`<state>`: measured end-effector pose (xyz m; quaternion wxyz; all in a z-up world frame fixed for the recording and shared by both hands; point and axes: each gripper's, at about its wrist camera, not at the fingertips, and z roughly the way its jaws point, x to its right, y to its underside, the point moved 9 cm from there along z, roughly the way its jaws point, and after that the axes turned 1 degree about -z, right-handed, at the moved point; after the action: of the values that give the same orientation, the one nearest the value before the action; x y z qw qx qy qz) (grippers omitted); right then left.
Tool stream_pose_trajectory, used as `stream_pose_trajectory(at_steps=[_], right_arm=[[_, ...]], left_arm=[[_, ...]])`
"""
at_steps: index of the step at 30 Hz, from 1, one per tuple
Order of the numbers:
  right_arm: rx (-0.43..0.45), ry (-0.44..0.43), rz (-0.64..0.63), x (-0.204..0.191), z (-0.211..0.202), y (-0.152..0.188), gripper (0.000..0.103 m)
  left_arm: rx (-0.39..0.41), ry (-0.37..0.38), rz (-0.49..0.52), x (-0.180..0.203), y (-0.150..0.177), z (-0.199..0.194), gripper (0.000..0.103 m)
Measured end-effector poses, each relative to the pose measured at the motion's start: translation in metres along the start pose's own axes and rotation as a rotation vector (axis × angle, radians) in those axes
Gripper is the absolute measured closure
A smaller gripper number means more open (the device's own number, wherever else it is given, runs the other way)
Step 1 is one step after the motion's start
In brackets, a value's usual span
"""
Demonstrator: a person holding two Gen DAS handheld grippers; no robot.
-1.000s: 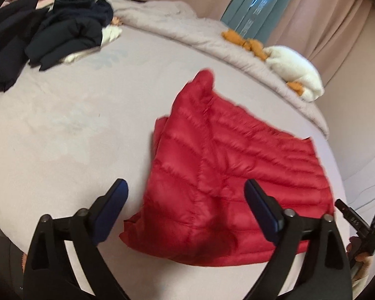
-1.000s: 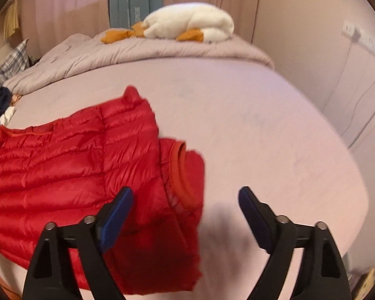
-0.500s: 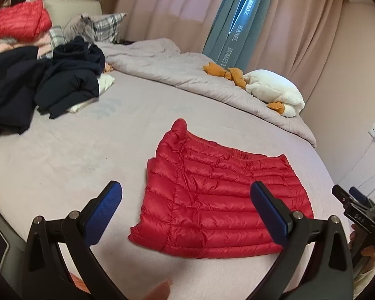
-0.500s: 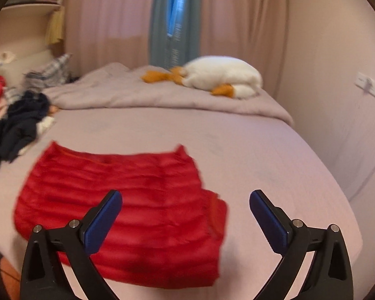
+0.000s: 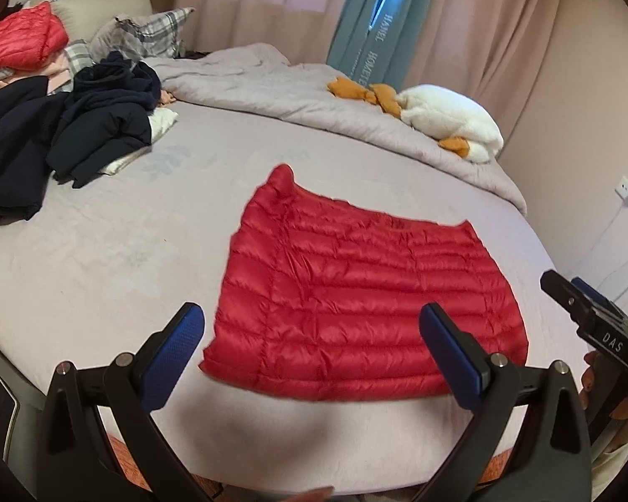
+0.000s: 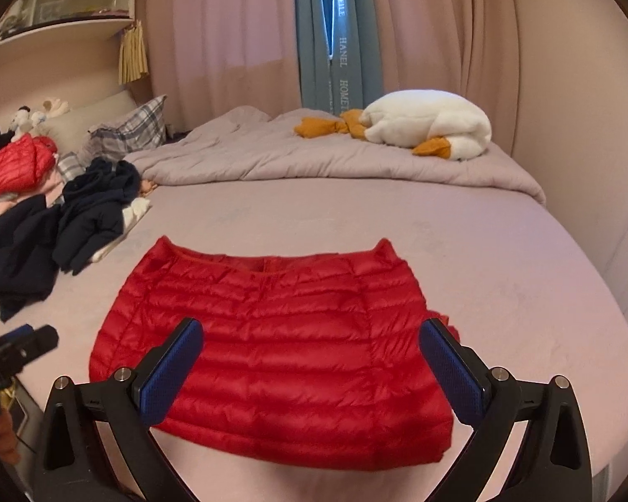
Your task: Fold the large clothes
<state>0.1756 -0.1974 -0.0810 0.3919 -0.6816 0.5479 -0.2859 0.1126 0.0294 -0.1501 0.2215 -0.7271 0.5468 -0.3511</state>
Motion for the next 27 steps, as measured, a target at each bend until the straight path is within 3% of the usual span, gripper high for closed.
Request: stream_pose_trajectory(at_steps=[27], right_arm=[[-0.037,0.021,-0.025,-0.008,0.002,0.014,0.001]], left_arm=[[-0.048,0.041,0.029,0.016,0.013,0.007,0.000]])
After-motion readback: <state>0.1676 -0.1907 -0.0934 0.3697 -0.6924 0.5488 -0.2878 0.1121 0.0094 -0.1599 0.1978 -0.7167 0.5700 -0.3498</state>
